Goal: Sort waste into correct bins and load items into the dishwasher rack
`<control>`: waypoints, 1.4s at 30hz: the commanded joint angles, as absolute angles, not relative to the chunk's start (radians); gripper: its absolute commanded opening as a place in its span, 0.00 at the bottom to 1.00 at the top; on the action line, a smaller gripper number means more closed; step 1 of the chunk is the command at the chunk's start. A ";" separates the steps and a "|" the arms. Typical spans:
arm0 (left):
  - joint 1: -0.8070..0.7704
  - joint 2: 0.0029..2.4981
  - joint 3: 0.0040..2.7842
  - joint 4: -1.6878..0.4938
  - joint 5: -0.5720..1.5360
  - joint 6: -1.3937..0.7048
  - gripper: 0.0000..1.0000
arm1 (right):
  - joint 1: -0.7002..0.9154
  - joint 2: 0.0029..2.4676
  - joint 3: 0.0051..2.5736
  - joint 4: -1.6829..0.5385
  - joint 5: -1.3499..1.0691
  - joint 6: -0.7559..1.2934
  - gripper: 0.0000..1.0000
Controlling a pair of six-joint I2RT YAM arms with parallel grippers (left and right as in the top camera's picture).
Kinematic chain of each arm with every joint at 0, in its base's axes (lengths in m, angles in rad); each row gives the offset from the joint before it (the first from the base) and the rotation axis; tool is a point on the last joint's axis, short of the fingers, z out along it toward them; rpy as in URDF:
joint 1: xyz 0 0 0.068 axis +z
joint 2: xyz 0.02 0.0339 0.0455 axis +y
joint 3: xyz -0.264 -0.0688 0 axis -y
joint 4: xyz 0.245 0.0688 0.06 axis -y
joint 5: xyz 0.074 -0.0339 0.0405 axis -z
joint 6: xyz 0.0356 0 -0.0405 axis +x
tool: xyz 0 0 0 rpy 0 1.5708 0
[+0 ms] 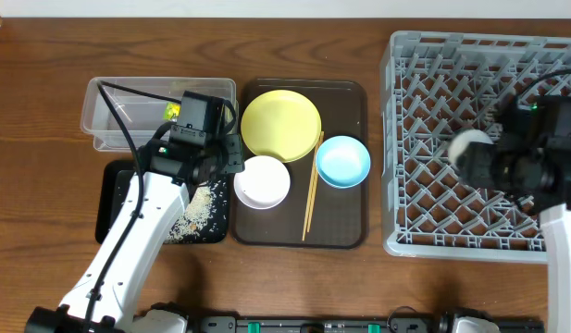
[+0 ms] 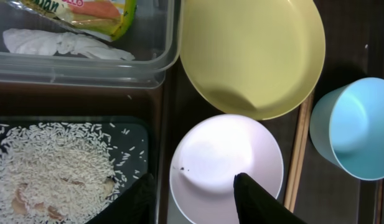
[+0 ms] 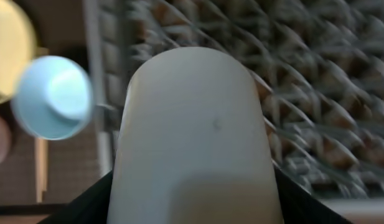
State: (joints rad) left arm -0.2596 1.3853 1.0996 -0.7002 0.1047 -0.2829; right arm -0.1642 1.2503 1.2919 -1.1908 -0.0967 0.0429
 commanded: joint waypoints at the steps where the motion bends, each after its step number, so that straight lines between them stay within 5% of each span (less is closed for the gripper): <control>1: -0.257 1.372 1.104 -0.703 0.085 -0.266 0.44 | -0.204 1.301 1.316 -1.223 -0.019 0.078 0.01; 23: -0.257 1.373 1.104 -0.703 0.085 -0.266 0.51 | -0.223 1.639 1.312 -1.276 0.033 0.101 0.10; 31: -0.257 1.373 1.104 -0.703 0.085 -0.266 0.52 | -0.223 1.707 1.312 -1.264 0.033 0.100 0.26; 33: -0.257 1.373 1.104 -0.703 0.085 -0.266 0.52 | -0.223 1.715 1.312 -1.265 0.033 0.101 0.22; 36: -0.257 1.373 1.104 -0.703 0.085 -0.266 0.52 | -0.223 1.712 1.313 -1.264 0.033 0.101 0.03; 42: -0.257 1.373 1.104 -0.703 0.085 -0.266 0.55 | -0.223 1.696 1.323 -1.261 0.023 0.100 0.01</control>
